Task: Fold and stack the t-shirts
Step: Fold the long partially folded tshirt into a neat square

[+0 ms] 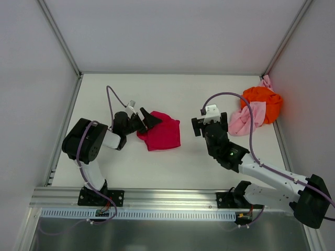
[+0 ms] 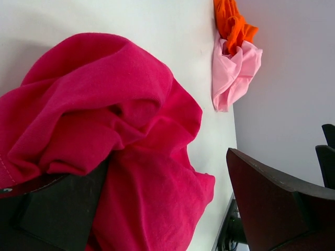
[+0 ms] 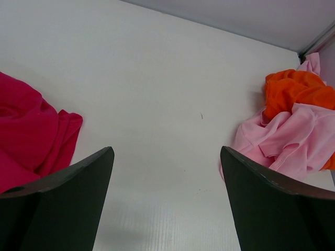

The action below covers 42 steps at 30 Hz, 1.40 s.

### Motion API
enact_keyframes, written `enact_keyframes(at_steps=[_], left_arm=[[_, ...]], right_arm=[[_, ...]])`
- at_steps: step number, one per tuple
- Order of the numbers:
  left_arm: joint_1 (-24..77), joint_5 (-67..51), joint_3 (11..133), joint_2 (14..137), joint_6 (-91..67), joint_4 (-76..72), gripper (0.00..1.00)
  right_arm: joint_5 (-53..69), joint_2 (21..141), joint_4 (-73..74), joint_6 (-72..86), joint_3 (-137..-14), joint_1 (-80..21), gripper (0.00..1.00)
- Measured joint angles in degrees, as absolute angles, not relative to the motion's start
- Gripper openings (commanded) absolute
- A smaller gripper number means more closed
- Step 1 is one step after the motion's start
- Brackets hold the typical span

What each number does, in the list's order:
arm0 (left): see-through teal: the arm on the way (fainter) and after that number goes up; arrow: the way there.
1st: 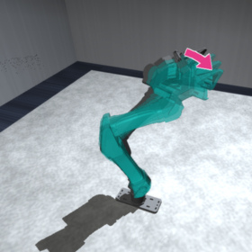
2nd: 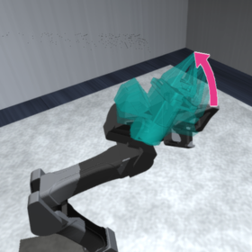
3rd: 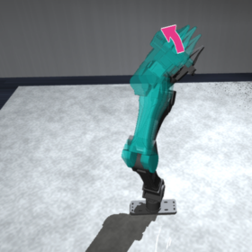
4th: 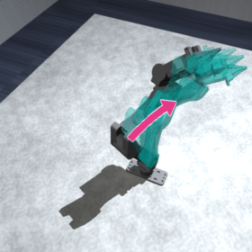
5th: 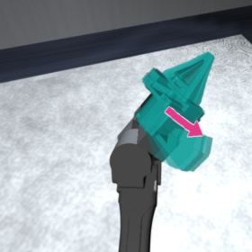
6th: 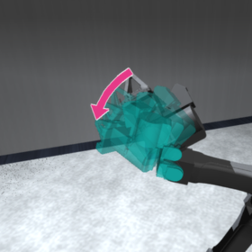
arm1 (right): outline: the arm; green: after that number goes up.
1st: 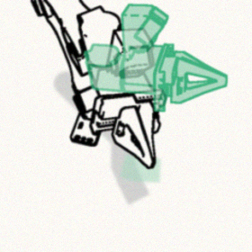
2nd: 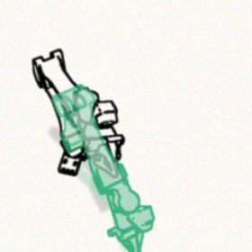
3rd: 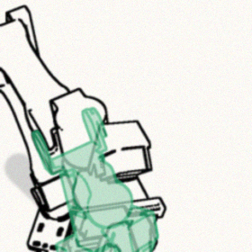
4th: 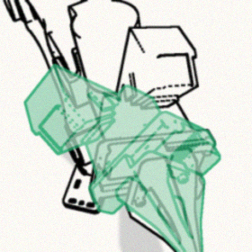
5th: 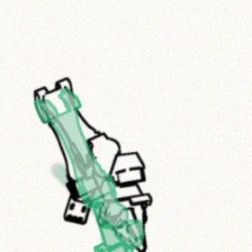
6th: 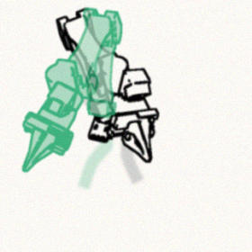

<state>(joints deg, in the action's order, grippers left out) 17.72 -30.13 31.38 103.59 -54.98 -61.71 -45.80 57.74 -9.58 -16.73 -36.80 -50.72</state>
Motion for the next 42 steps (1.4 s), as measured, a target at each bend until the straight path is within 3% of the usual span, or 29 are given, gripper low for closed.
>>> enact_keyframes(at_steps=[6,13,21,31,42], left_arm=[[17.6,-30.8,29.3,99.9,-54.4,-61.0,0.99],[19.4,-30.5,27.2,83.9,-49.6,-52.5,0.99],[24.0,-13.0,30.2,64.7,-44.5,-28.0,0.99],[25.2,7.3,32.6,64.0,-47.7,-4.6,0.99],[25.1,9.7,33.4,72.2,-48.4,-4.1,0.99]], right_arm=[[-45.6,57.9,-9.6,-16.7,-36.8,-50.7,0.88],[-44.6,61.3,-9.8,-16.7,-36.8,-50.7,0.88],[-43.7,63.8,-9.6,-16.7,-36.9,-50.7,0.88],[-43.2,63.7,-9.5,-16.7,-37.0,-50.7,0.88],[-43.0,63.7,-9.5,-16.5,-37.1,-51.2,0.88]])
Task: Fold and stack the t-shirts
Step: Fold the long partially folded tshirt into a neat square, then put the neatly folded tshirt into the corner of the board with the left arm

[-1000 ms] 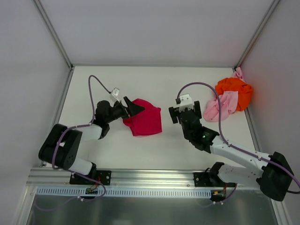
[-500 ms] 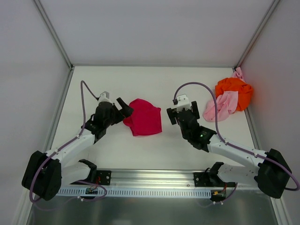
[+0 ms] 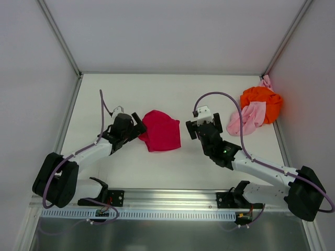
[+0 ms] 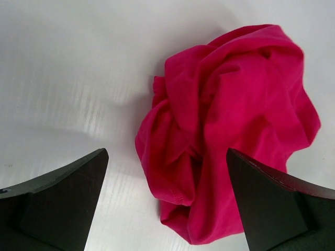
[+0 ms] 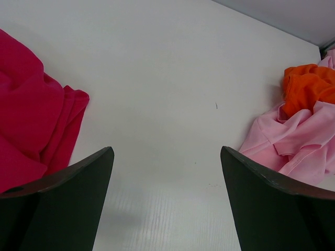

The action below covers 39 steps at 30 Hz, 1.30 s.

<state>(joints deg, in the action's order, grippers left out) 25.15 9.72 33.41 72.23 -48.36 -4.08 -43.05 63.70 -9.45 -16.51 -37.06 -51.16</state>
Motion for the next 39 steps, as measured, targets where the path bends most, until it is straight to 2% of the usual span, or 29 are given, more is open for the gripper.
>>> enact_keyframes(at_steps=[18,32,39], left_arm=[[23.9,1.4,31.9,81.8,-47.6,-18.9,0.99],[23.5,-0.1,31.9,82.6,-47.6,-19.3,0.99],[22.5,-7.2,32.8,88.4,-48.6,-26.0,0.99]], right_arm=[[-43.1,66.0,-8.6,-16.8,-39.3,-51.6,0.88],[-43.1,67.7,-8.3,-17.2,-40.1,-51.6,0.88],[-43.1,67.9,-8.3,-17.3,-40.3,-51.6,0.88]])
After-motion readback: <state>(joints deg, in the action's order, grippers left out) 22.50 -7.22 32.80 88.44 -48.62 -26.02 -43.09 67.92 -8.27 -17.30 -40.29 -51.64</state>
